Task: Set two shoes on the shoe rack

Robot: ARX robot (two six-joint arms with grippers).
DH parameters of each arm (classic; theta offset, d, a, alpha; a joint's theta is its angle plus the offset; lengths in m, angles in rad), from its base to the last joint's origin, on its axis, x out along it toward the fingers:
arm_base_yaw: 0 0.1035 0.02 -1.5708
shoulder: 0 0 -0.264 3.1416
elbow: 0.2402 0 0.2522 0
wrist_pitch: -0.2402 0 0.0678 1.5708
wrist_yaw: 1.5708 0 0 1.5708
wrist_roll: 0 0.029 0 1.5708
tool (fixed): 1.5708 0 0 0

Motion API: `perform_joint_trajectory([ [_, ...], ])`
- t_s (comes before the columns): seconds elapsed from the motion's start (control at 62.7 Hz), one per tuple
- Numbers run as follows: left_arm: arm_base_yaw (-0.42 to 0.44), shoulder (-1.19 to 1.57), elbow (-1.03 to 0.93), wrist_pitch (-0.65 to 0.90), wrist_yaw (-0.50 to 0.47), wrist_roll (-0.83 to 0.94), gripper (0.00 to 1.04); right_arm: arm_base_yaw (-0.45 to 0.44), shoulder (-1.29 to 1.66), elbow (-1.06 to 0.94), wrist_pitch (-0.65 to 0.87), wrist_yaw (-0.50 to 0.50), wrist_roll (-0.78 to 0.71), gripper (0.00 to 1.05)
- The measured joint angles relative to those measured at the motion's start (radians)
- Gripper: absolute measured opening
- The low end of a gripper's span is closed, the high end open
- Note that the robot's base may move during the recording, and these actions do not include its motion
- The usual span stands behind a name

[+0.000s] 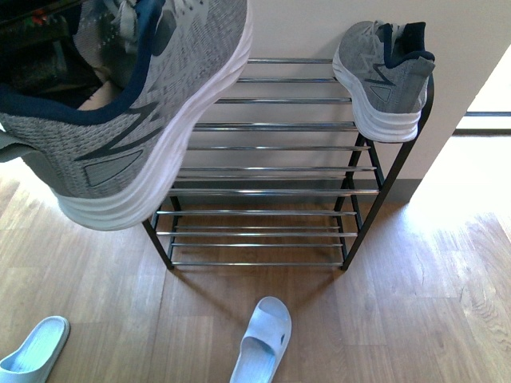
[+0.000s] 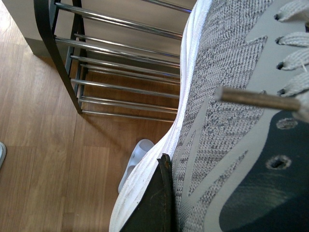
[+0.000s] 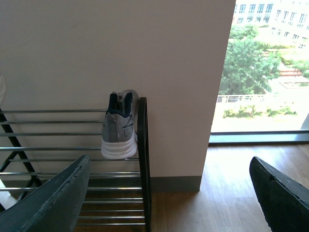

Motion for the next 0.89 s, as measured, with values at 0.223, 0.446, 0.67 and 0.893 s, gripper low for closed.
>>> perform_joint_trajectory([
  [0.223,0.000,0.000,0.007,-0.049,-0.068,-0.048,0.02,0.000,0.000,0.000,0.000,0.000,0.000,0.96],
  [0.446,-0.012,0.000,0.006,0.053,-0.174,0.030,0.02,0.000,0.000,0.000,0.000,0.000,0.000,0.96],
  [0.67,-0.033,-0.008,-0.035,0.208,-0.406,0.191,0.02,0.000,0.000,0.000,0.000,0.000,0.000,0.96],
  [0.893,-0.037,-0.013,-0.036,0.220,-0.417,0.231,0.02,0.000,0.000,0.000,0.000,0.000,0.000,0.96],
])
